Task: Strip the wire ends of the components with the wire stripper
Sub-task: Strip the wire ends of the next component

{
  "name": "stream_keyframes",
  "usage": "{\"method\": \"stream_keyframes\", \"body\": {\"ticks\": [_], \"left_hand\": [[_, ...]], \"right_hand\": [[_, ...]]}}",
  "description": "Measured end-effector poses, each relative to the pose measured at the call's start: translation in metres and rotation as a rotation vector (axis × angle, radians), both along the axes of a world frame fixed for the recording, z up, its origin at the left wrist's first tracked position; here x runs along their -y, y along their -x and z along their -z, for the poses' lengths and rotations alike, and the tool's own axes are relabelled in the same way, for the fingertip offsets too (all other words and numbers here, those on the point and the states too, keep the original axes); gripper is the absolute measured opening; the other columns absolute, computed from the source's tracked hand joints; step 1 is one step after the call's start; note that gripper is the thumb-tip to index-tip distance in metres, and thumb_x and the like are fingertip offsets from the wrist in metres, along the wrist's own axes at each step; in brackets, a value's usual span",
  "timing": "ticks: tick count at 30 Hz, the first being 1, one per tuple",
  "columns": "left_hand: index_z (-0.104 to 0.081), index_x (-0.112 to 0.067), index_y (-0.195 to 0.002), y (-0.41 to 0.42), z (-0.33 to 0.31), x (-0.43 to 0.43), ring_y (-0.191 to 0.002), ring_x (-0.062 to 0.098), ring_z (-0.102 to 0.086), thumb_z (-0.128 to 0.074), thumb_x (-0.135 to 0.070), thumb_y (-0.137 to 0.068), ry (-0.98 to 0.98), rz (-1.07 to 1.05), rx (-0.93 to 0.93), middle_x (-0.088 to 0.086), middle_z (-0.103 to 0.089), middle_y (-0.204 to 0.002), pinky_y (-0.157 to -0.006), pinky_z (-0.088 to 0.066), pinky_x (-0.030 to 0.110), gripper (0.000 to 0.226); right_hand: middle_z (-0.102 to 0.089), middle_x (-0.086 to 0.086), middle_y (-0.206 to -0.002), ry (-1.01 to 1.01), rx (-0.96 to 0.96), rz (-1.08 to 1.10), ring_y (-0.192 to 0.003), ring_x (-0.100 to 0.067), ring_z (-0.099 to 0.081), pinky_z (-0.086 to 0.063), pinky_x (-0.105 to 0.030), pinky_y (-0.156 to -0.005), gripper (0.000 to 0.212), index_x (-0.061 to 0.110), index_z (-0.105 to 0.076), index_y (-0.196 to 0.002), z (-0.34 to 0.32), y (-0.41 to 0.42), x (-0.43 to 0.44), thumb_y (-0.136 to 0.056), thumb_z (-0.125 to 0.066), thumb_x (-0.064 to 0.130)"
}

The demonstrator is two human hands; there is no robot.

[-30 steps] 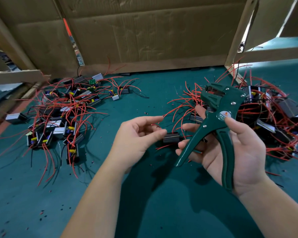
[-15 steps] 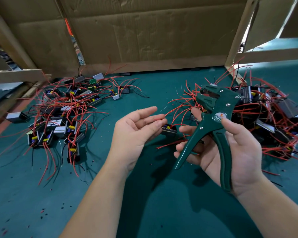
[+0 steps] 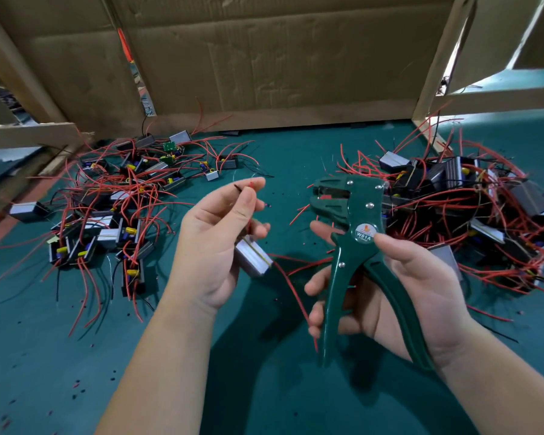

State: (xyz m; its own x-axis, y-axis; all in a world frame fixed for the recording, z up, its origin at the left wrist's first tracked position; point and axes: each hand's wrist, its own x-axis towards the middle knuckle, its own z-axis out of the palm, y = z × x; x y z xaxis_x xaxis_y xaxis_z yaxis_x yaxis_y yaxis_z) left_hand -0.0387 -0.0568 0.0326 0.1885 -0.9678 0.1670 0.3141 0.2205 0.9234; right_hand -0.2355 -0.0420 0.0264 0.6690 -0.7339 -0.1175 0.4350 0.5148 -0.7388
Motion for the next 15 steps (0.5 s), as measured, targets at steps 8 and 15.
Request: {"method": "stream_keyframes", "body": {"ticks": [8,15], "left_hand": [[-0.071,-0.021,-0.091,-0.001,0.002,0.002,-0.055,0.001,-0.048,-0.056,-0.001,-0.092,-0.051,-0.096,0.284,-0.012,-0.071,-0.074,-0.059,-0.043,0.011,0.025],[-0.069,-0.016,-0.081,0.006,0.001,-0.001,-0.051,0.003,-0.048,-0.064,-0.005,-0.087,-0.037,-0.059,0.308,-0.006,-0.067,-0.067,-0.045,-0.047,0.022,0.014]], "right_hand": [[-0.062,-0.030,-0.084,-0.067,-0.042,0.001,-0.069,-0.043,-0.064,-0.054,-0.053,-0.065,0.082,0.005,-0.060,-0.124,-0.006,0.005,0.001,-0.056,-0.082,0.044],[-0.061,-0.028,-0.086,-0.106,-0.013,-0.201,-0.073,-0.043,-0.063,-0.053,-0.054,-0.072,0.077,0.001,-0.059,-0.124,-0.002,-0.004,-0.006,-0.062,-0.079,0.042]]}}
